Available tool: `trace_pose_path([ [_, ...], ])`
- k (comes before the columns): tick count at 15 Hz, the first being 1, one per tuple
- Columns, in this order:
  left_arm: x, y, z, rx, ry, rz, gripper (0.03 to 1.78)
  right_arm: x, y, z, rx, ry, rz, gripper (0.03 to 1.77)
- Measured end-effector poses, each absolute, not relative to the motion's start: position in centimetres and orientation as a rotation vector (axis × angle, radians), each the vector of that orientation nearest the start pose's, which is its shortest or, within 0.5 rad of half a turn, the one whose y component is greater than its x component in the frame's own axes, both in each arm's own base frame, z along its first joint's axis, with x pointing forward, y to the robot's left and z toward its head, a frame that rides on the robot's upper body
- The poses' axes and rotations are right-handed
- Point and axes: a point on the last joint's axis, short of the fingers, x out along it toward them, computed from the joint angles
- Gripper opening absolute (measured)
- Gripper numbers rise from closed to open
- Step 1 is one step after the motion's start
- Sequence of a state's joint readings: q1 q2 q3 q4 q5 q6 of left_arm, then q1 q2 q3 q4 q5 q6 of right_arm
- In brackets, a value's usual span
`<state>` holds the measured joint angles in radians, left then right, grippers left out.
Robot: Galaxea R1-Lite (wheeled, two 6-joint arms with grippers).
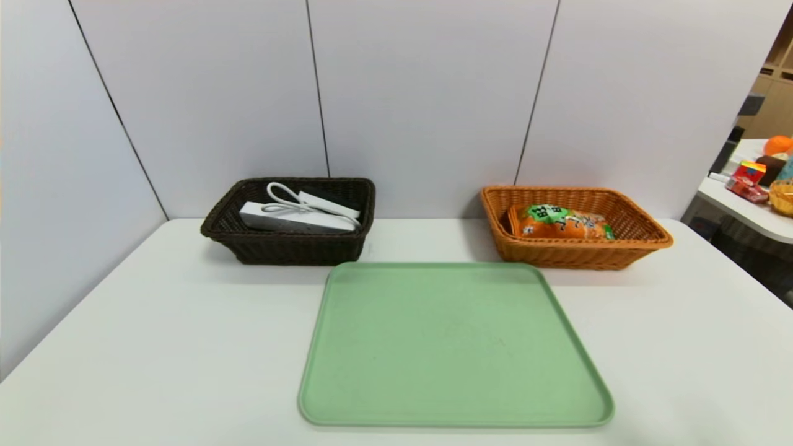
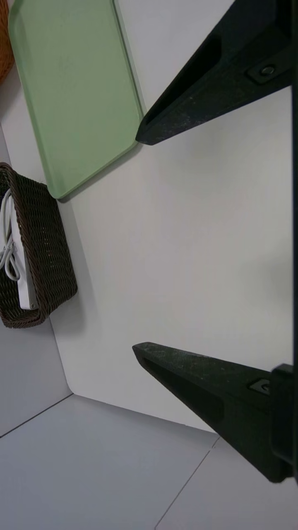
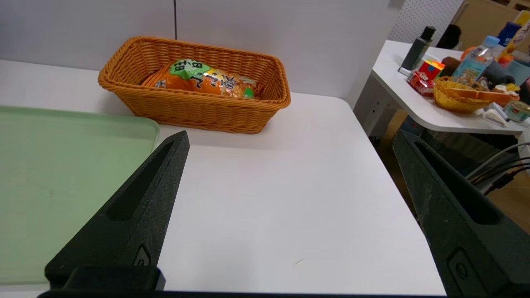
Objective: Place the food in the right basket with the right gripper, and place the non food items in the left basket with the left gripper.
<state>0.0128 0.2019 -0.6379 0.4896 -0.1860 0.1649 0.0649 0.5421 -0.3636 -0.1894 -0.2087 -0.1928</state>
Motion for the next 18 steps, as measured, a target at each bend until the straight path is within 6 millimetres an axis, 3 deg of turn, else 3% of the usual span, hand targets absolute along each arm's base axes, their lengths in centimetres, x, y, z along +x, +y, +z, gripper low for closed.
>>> trace_pose_path([
  [11,-8.3,-0.5,15.8,0.167,-0.001,-0.172,1.69,-0.1,-0.5,15.7,-0.178,-0.061,-0.181,1.7],
  [18,-8.4,-0.5,15.4,0.167,-0.016,-0.166,1.69,-1.3,-0.5,13.3,-0.179,-0.069,-0.198,1.7],
])
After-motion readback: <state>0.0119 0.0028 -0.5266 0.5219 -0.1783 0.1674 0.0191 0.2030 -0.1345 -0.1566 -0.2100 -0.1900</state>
